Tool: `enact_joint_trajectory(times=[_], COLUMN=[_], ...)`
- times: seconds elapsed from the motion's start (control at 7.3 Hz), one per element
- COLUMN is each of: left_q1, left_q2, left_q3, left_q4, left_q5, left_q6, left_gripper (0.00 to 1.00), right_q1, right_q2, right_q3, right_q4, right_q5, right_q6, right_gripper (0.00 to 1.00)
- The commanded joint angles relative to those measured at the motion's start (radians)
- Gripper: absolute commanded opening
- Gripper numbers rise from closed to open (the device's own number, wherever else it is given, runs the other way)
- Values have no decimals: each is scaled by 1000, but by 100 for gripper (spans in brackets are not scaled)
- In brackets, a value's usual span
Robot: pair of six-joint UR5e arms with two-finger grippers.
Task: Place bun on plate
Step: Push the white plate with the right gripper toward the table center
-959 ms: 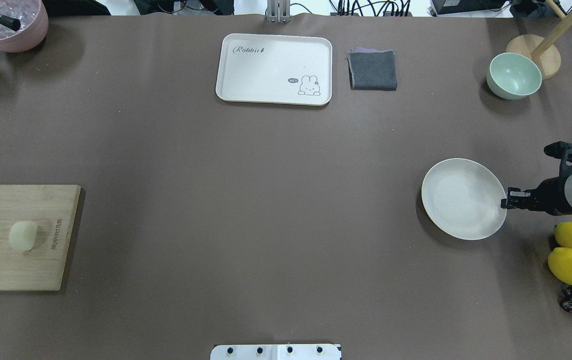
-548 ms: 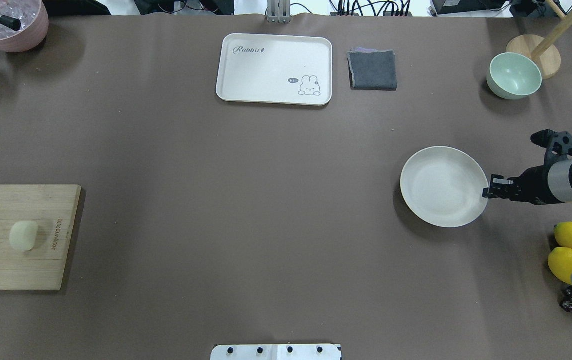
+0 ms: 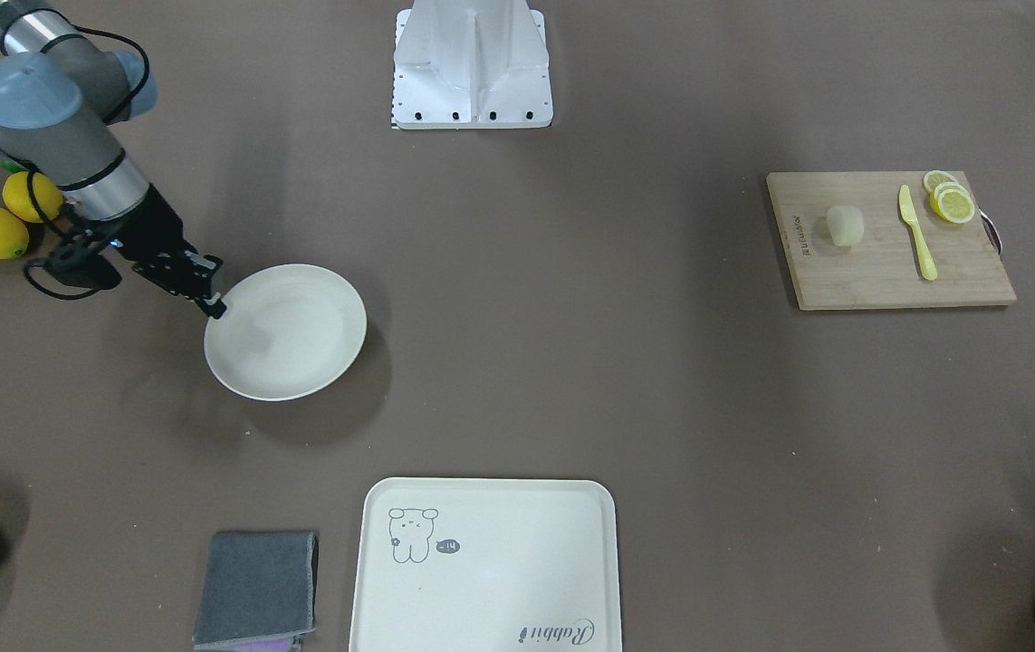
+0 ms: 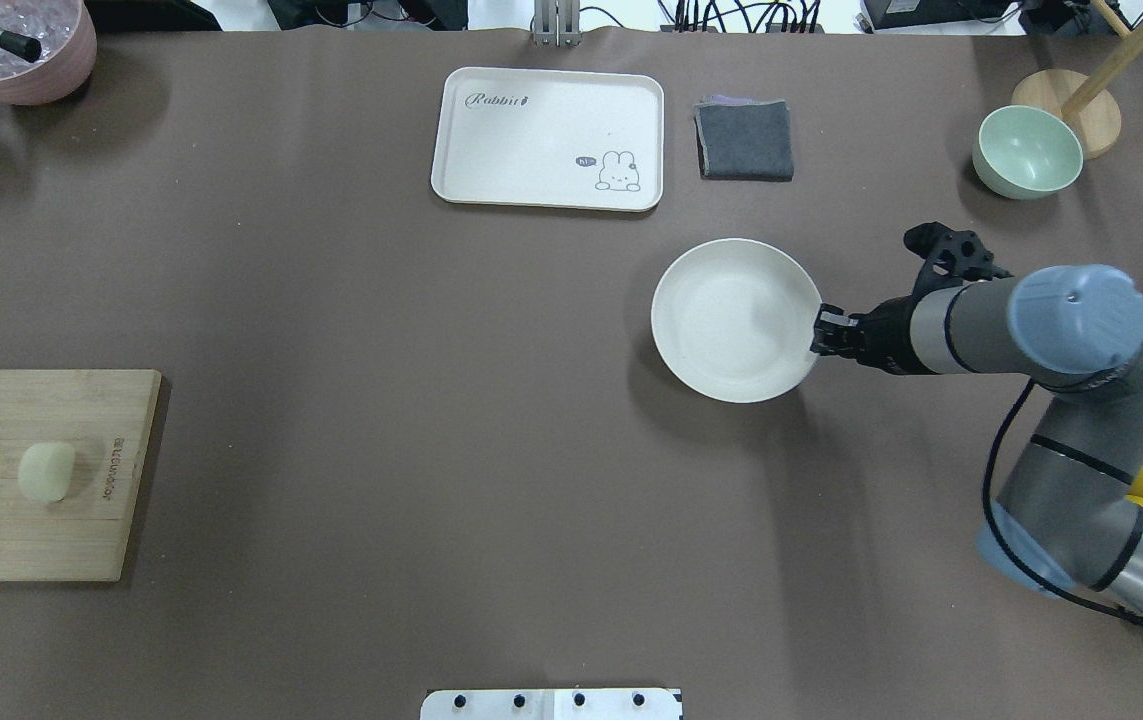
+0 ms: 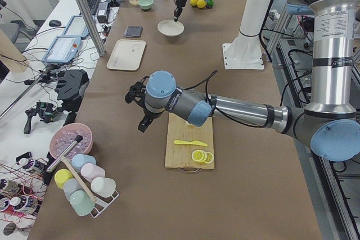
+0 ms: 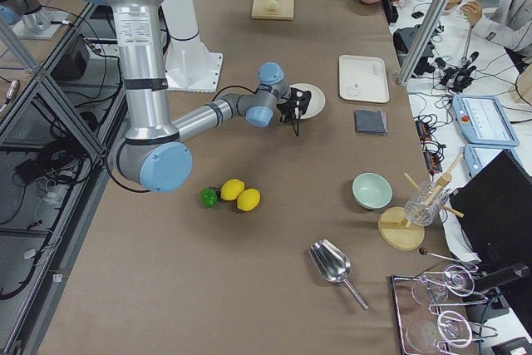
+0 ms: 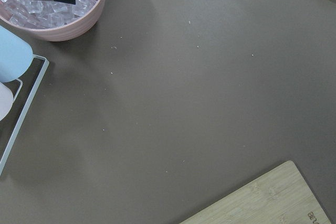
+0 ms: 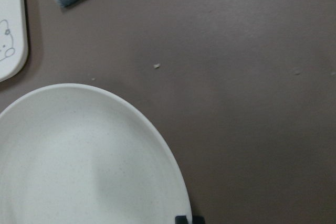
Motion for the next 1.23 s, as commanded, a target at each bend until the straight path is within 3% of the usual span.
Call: enact_joint_trajectory(times=[0.0, 0.41, 0.55, 0.68, 0.82, 0.96, 1.1], left_q1=[0, 2, 5, 5, 6, 29, 101], left_q2=[0, 1, 1, 1, -2, -8, -2], left_q3=[0, 2, 0, 0, -5, -12, -8], left_q4=[1, 2, 2, 2, 0, -35, -154], left_q5=[0, 0, 0, 0, 0, 0, 9], left_q6=[-2, -2, -2, -2, -38, -163, -346], left_gripper=[97, 97, 97, 98, 98, 98, 98], right_q1=[-113, -314, -326, -330, -302, -235, -121], right_q2=[219, 314, 326, 340, 338, 328, 305], right_q3=[23, 6, -10, 2, 59, 99, 120], right_q4=[-307, -329, -342, -444, -495, -500, -590], right_q5=[-100, -244, -247, -299, -290, -195, -89], right_q6=[53, 99, 98, 91, 70, 36, 19], right_gripper=[0, 0, 99, 100, 100, 100, 100])
